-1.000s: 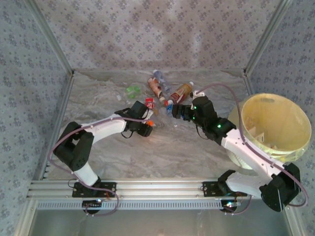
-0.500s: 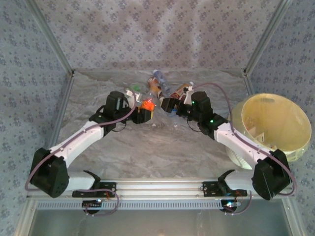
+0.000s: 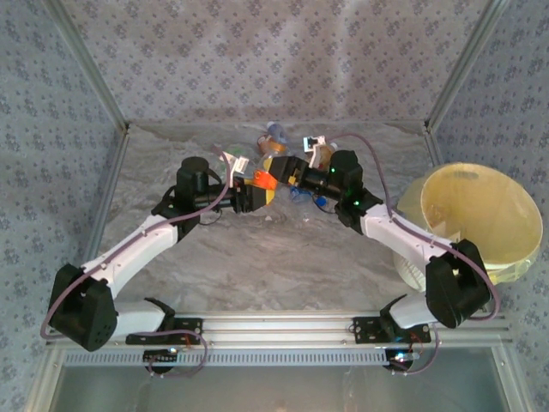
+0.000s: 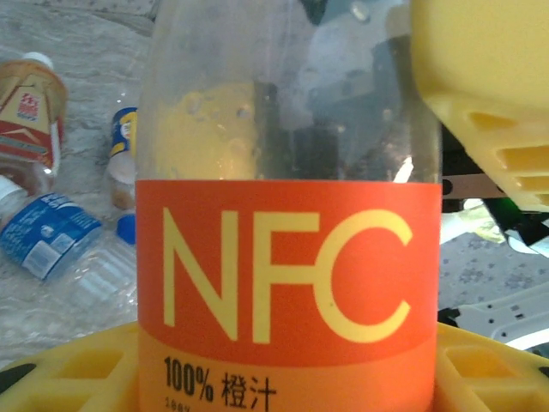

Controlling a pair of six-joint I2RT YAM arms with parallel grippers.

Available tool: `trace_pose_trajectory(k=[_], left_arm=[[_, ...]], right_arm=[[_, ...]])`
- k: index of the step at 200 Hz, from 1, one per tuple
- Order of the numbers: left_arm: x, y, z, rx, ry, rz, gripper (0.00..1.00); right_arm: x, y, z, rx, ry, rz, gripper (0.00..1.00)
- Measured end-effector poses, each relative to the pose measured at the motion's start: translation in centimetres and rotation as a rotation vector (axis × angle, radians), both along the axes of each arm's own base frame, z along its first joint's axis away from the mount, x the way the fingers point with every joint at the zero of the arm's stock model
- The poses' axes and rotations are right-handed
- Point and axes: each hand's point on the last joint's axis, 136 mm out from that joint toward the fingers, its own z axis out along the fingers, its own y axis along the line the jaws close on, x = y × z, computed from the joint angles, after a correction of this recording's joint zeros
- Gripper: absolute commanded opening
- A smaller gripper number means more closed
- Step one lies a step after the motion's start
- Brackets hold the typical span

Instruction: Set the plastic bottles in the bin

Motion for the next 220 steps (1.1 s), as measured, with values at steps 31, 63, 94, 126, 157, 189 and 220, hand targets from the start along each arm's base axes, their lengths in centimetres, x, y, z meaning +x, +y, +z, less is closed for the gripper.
trace_pose_trajectory(k=[31,63,94,126,157,189,220], left_arm=[[-0.2,-0.3,0.3,-0.023,0.001,-0.027,0.39],[-0.5,-0.8,-0.1,-0.024,0.019,-0.053,0.40],[-0.6,-1.2,-0.4,-0.019,0.028,-0.065,0.44],[-0.5,-1.2,-0.3,-0.018,0.025,-0.060,0.72],[0.1,-1.0,-0.7,-0.007,0.042,-0.023,0.98],[0.1,-0.8,-0.5,-0.009,0.040,-0.025,0.98],[0.8,0.3,-0.1,0.002,0.008,0.044,0.98]], right_arm=[[-0.2,0.5,0.8,0.006,-0.025,0.014,0.82],[-0.3,0.8,1.0,0.020,-0.030,0.031,0.73],[-0.4,0.9,1.3,0.033,-0.033,0.034,0.63],[-0.3,0.7,1.2,0.021,-0.036,0.020,0.56],[-0.6,-0.2,1.3,-0.023,-0.044,-0.014,0.52],[-0.6,-2.8,1.8,-0.100,-0.074,-0.098,0.51],[-0.7,-7.7,4.0,-0.259,-0.133,-0.247,0.49]])
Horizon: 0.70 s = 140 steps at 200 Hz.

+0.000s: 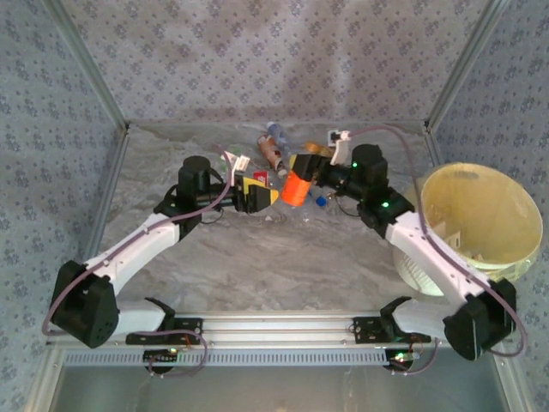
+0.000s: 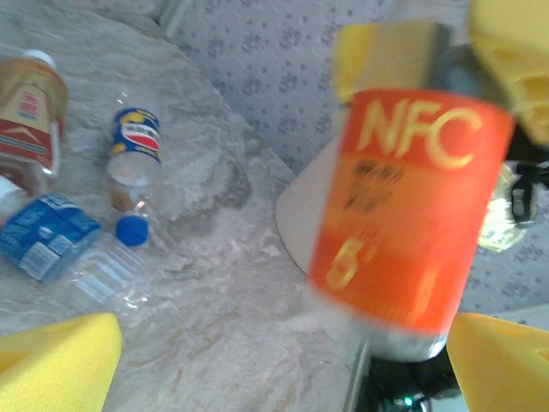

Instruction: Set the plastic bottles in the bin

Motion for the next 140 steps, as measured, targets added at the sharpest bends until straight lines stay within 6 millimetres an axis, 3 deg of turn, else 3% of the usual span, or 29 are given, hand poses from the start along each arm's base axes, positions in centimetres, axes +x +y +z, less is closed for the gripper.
trace_pose_trajectory(k=[36,53,96,140], left_arm=[[0.7,2.5,0.4,-0.006,-0.057,0.142,0.98],[1.2,3.4,0.4,0.002,-0.072,0.204,0.98],[3.0,4.8,0.1,0.032,-0.083,0.333,0.98],[4.1,6.0,-1.4,0.072,-0.069,0.430,0.98]], right_arm=[[-2.8,-7.9,7.1,-0.144,-0.165,-0.228,0.50],[-4.7,-11.4,9.0,-0.198,-0.221,-0.333,0.50],[-7.1,-18.9,10.1,-0.390,-0.215,-0.604,0.50],[-8.0,-26.9,8.6,-0.570,-0.094,-0.919,0.50]])
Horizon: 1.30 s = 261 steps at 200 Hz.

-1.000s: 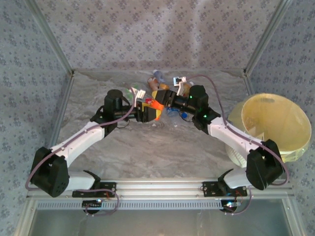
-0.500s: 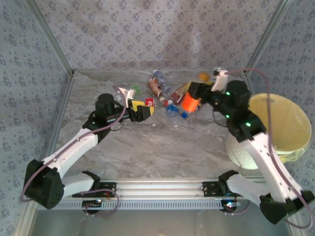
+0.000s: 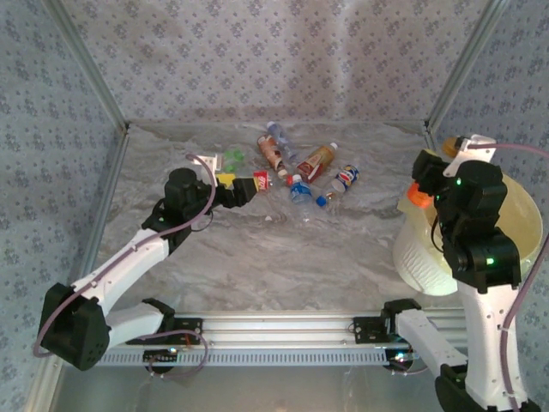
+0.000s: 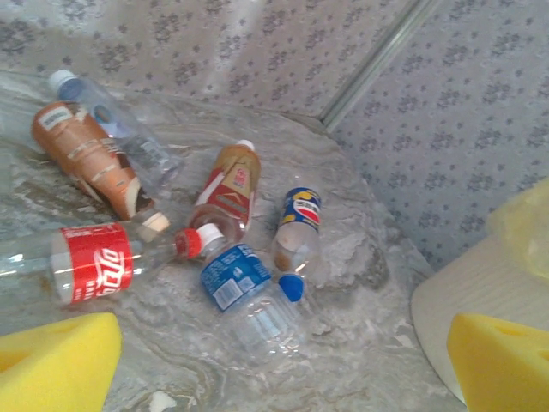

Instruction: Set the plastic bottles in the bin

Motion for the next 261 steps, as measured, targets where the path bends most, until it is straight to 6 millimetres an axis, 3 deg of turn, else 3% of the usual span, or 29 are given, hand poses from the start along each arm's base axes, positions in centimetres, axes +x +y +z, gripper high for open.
trace_pose_trajectory(k=[54,111,139,160,214,261], left_arm=[[1.1,1.6,-1.1,0.030,0.030,0.109,0.98],[2.7,5.0,-2.9,0.085,0.090,0.306,0.98],[3.1,6.3,-3.5,0.098,0.110,0.368,0.98],[3.2,7.4,-4.2,0.117,0.139,0.415,0.98],[3.8,10.7,-5.6,0.130,0.207,0.530,0.98],[4.4,12.3,-8.0,0.140,0.301,0.585,0.98]], right_arm=[[-1.9,-6.0,-1.2,-0.014,0.044,-0.260,0.50],[-3.3,-10.0,-6.0,0.009,0.165,-0.429,0.55],[-3.6,-10.7,-9.2,0.059,0.247,-0.456,0.83],[-3.8,-11.0,-10.3,0.066,0.287,-0.476,1.00],[-5.3,-11.8,-9.8,0.030,0.280,-0.551,1.00],[-5.2,-11.2,-8.7,0.039,0.243,-0.514,1.00]])
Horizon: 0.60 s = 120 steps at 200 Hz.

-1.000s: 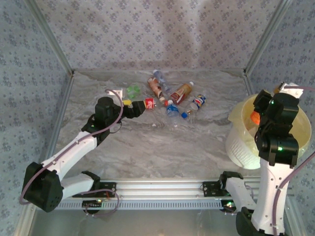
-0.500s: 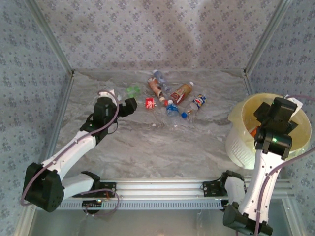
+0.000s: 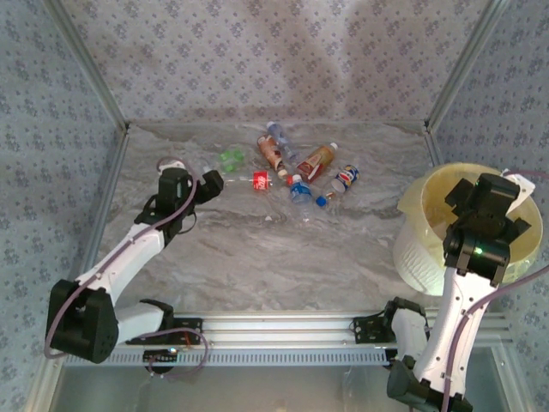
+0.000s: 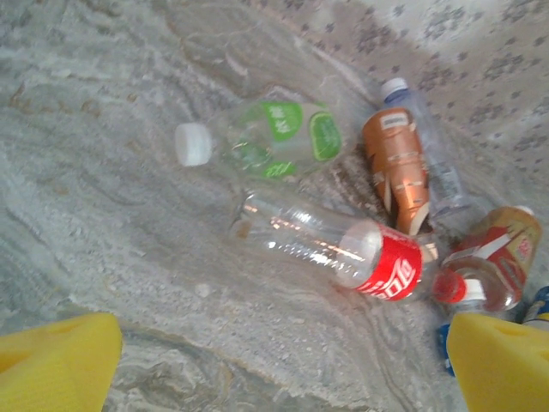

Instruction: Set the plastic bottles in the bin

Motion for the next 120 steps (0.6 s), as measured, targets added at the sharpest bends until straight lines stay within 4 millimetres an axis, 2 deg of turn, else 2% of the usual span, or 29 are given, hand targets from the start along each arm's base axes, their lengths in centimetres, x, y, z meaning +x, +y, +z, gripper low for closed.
trace_pose_trajectory(k=[32,84,120], left_arm=[[0.7,0.6,-1.4,-0.008,0.079,0.028,0.98],[2.5,0.8,-2.9,-0.091,0.192,0.065,0.98],[2.5,0.2,-4.9,-0.136,0.287,0.077,0.98]], right_arm=[[1.8,3.3,1.1,0.052,-0.091,0.191,1.00],[3.7,10.2,5.3,0.090,-0.297,0.549,1.00],[4.8,15.3,5.5,0.125,-0.319,0.797,1.00]])
